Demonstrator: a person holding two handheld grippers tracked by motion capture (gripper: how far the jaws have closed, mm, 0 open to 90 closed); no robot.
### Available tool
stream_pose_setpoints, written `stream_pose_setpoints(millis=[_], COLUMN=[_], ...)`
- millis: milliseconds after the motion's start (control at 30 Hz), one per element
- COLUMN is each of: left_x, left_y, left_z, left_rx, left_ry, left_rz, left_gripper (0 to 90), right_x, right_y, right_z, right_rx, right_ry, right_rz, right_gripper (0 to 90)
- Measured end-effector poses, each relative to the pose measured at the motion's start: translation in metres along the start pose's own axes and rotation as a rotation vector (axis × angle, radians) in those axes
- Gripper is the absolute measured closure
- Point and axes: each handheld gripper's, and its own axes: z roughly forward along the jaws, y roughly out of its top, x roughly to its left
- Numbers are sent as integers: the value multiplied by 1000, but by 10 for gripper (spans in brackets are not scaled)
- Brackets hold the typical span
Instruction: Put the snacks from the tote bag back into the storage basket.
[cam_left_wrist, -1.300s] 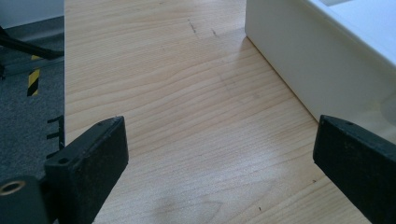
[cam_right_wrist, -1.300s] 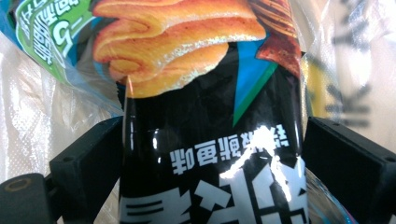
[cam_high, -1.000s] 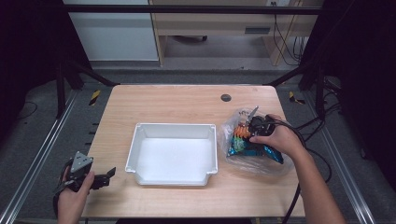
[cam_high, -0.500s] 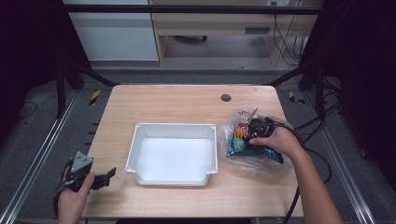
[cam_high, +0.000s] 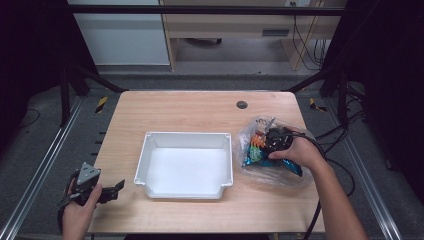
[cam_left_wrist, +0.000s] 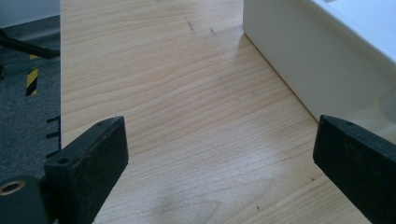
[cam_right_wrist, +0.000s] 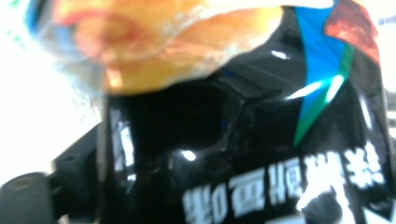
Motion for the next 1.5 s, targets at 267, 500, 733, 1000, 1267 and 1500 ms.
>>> stream_pose_setpoints(millis=[267,500,733,1000,1267,1500], left_x=[0,1,1,1,2,2], left_y=[0,0,0,0,0,0], left_z=[0,-1,-1,-1,-1,-2], left_rx=[4,2,2,3,0,-2], left_ry=[3,4,4,6,9,11], left_rz=[3,-2,-4,-3,-6,-9], left_gripper=[30,30,30,30,30,30], right_x=[2,2,2,2,1,2], right_y=[-2,-8,-10,-14,-22,-29], right_z=[-8,-18,-25,-42,-51,-61], right_rx=[-4,-29,-55,-80,-85,-111], right_ry=[-4,-17,-33,-61,-77,-93], right_rz=[-10,-17,-27,-14,-6,3], right_gripper=[268,341,357,358,358,359])
